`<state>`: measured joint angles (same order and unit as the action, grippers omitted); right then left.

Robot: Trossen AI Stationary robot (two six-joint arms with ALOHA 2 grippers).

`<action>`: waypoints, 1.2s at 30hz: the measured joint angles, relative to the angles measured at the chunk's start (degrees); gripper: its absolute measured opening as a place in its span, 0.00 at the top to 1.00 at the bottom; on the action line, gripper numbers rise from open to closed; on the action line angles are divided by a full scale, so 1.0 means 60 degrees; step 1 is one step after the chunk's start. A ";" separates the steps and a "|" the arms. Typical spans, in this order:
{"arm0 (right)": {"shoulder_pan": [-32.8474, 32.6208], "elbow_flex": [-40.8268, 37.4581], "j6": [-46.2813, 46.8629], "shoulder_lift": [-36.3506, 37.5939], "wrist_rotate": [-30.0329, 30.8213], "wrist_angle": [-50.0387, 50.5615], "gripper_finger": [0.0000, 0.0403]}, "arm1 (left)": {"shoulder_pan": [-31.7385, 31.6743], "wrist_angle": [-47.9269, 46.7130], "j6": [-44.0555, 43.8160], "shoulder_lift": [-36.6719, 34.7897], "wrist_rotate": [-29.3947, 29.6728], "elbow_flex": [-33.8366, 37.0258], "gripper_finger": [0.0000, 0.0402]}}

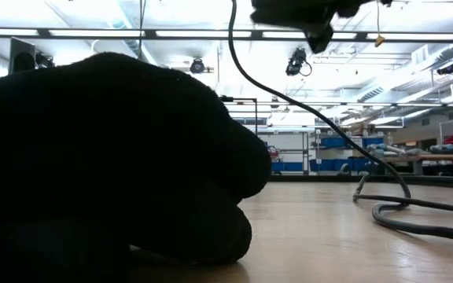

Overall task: Coil cords
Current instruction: Uncoil the black wire cable from the black spool

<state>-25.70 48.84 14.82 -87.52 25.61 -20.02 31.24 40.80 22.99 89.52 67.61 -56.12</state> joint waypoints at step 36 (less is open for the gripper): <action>0.0685 0.0000 -0.0232 -0.0550 -0.0528 -0.2049 0.65 | -0.0084 0.0033 -0.0392 0.0215 -0.0066 0.0000 1.00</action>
<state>-21.59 48.84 13.43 -90.83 22.44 -32.32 30.74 40.99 20.63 90.80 67.22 -56.12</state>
